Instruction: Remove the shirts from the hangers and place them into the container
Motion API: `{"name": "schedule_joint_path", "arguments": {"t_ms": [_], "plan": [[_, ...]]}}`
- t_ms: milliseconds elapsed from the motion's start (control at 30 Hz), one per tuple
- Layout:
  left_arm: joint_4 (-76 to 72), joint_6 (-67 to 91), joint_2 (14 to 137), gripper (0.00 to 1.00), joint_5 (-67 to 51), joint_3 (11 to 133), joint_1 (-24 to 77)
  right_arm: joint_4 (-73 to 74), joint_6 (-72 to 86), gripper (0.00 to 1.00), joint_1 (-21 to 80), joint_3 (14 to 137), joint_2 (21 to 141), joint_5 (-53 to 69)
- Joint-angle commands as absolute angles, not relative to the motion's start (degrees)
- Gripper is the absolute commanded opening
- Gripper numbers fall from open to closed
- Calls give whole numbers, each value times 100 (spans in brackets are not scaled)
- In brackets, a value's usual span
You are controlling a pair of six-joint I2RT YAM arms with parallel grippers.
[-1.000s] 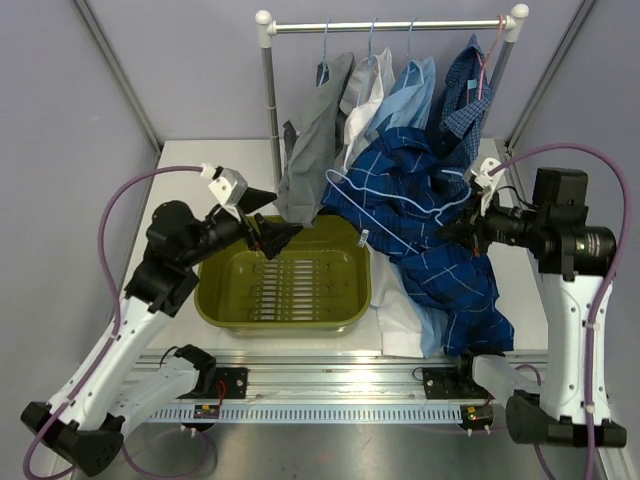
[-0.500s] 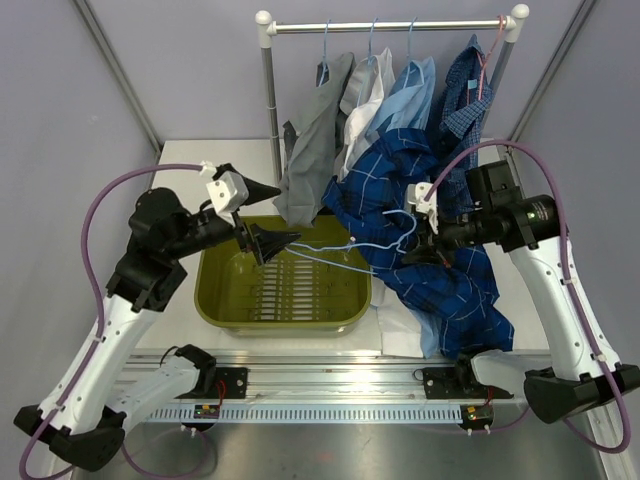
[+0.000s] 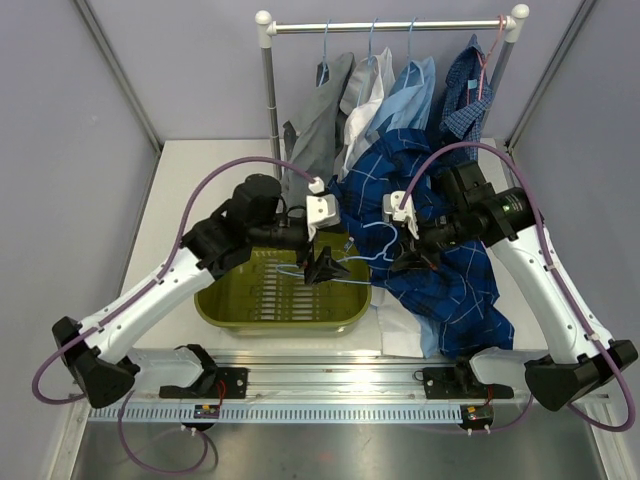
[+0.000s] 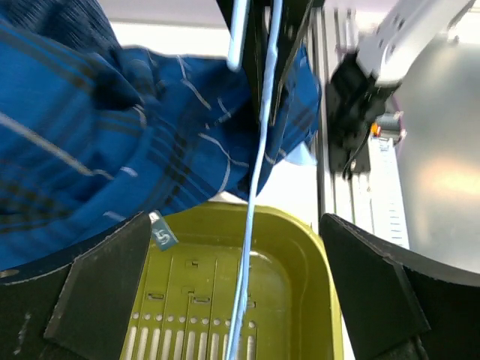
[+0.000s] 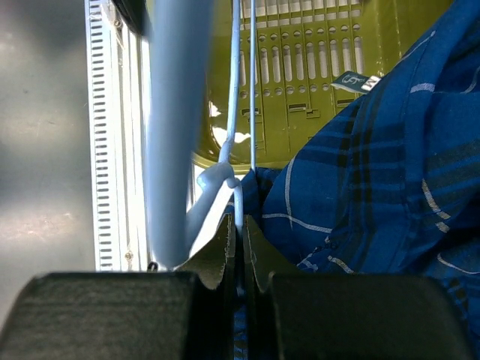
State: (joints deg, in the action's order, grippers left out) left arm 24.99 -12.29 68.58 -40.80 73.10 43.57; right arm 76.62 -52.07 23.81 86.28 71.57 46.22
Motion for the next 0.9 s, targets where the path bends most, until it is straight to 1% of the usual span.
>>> {"name": "schedule_joint_path", "arguments": {"t_ms": [0,67,133,200,233,300,333,400,467,500,567,600,633,667,700,733,767,867], "plan": [[2654,-1907,7057,98,-3622,7506,4561,7901,-5396,0,2452,8912,7146,4781],[2628,-1986,7206,95,-3568,7515,4570,7919,-5388,0,2461,8938,7102,4860],[2619,-1995,7303,83,-3769,7506,4588,7910,-5397,0,2461,8938,7066,4904],[2628,-1951,7479,68,-3945,7584,4623,7928,-5370,0,2452,8973,7022,4983],[2671,-1934,7610,53,-4077,7602,4667,7936,-5361,0,2452,8982,7005,5036],[2672,-1907,7699,32,-4139,7638,4720,7919,-5309,0,2452,9000,7005,5089],[2681,-1855,7725,13,-4183,7638,4746,7910,-5282,0,2452,9000,6996,5106],[2602,-1802,7708,0,-4236,7620,4764,7849,-5169,0,2452,8965,6970,5124],[2427,-1635,7577,0,-4201,7498,4764,7761,-5037,0,2452,8921,6917,5080],[2356,-1539,7385,0,-4184,7445,4755,7630,-4871,2,2452,8825,6882,5028],[2059,-1407,7138,0,-4122,7199,4702,7498,-4764,13,2443,8693,6724,4870],[1961,-1319,7015,0,-4113,7111,4650,7367,-4642,22,2417,8553,6663,4808],[1882,-1144,6753,0,-4174,6971,4519,7339,-4606,43,2339,8500,6575,4712],[1742,-1047,6654,0,-4227,6891,4413,7339,-4597,56,2251,8456,6522,4728],[1679,-872,6392,0,-4341,6830,4195,7391,-4631,64,2102,8394,6452,4807],[1661,-809,6294,0,-4429,6786,4071,7435,-4667,68,2005,8367,6434,4851],[1679,-756,6180,0,-4543,6716,3948,7488,-4719,69,1917,8306,6407,4904],[2002,-764,5794,0,-4877,6688,3499,7646,-4956,69,1470,8148,6293,4939]]}}
